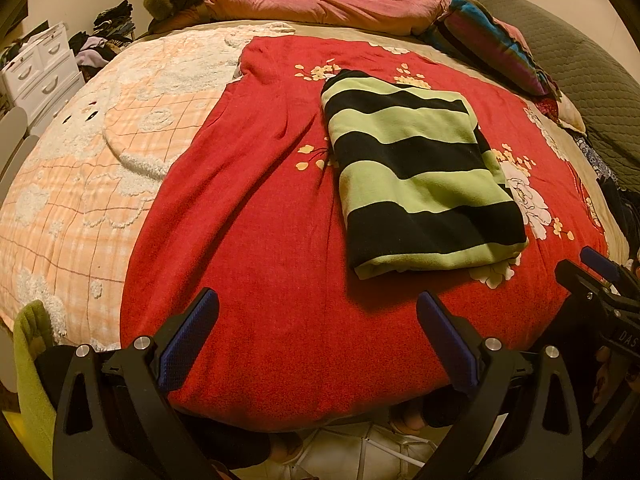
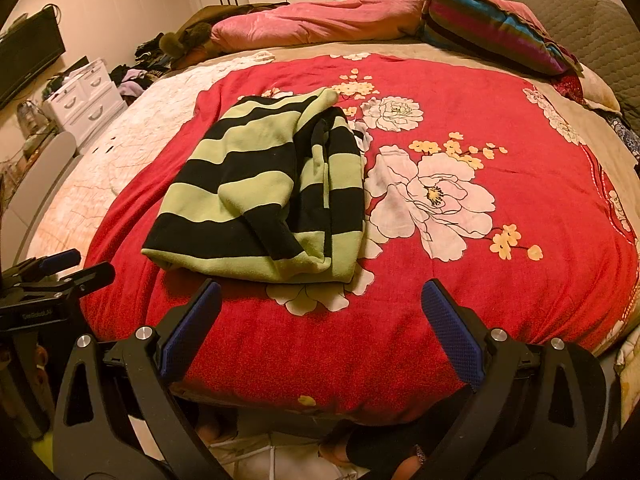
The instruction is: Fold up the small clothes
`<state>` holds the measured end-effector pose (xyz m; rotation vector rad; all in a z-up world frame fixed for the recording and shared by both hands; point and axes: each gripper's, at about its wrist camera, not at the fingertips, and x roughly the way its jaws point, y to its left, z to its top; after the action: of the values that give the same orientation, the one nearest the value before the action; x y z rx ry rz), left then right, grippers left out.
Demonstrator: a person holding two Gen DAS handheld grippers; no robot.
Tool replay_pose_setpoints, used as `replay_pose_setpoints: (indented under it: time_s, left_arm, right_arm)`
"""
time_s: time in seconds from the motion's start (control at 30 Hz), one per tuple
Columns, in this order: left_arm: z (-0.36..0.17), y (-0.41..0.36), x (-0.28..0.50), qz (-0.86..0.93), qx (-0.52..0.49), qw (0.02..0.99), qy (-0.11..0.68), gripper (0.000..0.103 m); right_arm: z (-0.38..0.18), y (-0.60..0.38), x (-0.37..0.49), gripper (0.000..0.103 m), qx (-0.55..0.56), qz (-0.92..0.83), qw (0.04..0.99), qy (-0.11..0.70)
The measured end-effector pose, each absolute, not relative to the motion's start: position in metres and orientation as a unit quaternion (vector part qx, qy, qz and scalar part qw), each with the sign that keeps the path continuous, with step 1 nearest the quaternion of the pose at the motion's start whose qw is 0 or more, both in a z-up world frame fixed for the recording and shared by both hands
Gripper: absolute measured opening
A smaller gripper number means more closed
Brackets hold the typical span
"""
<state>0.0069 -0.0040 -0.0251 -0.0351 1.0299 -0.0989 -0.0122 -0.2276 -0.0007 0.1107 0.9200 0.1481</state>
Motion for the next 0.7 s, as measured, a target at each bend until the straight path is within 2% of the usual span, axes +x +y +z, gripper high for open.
replay_pose_setpoints:
  time_s: [0.7]
  left_arm:
    - [-0.0233, -0.0054, 0.0078, -0.049, -0.014, 0.869, 0.492, 0.099]
  right_arm:
    - [-0.0003, -0.2270, -0.0117, 0.094, 0.053, 0.072, 0.892, 0.443]
